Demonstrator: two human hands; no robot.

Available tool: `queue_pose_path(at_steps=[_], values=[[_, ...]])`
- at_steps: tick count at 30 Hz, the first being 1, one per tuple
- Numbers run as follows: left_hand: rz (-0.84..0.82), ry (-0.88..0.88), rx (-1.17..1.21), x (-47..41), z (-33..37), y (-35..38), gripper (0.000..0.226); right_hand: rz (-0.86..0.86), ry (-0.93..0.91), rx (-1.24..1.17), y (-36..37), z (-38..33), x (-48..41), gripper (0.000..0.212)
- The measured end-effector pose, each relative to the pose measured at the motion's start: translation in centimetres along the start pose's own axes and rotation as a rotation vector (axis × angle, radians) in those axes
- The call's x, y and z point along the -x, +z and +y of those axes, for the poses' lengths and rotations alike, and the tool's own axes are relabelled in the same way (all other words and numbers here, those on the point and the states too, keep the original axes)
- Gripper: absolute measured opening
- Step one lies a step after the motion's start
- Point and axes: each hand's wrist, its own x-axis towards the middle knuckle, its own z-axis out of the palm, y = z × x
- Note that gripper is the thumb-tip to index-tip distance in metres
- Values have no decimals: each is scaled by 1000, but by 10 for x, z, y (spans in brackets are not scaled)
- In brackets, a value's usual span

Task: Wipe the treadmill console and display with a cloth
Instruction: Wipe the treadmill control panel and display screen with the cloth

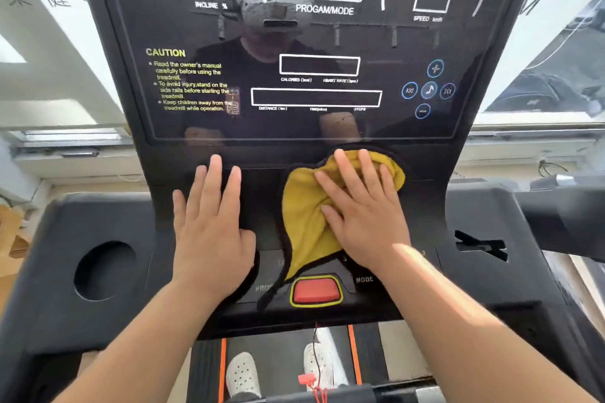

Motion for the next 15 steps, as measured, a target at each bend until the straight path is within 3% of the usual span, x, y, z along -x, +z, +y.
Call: queue_pose_path(at_steps=[8, 15], values=[[35, -21, -101, -12, 33, 2, 90, -54, 109, 44, 6, 88, 33, 60], [39, 3, -129, -19, 56, 7, 87, -40, 48, -55, 11, 88, 31, 72]])
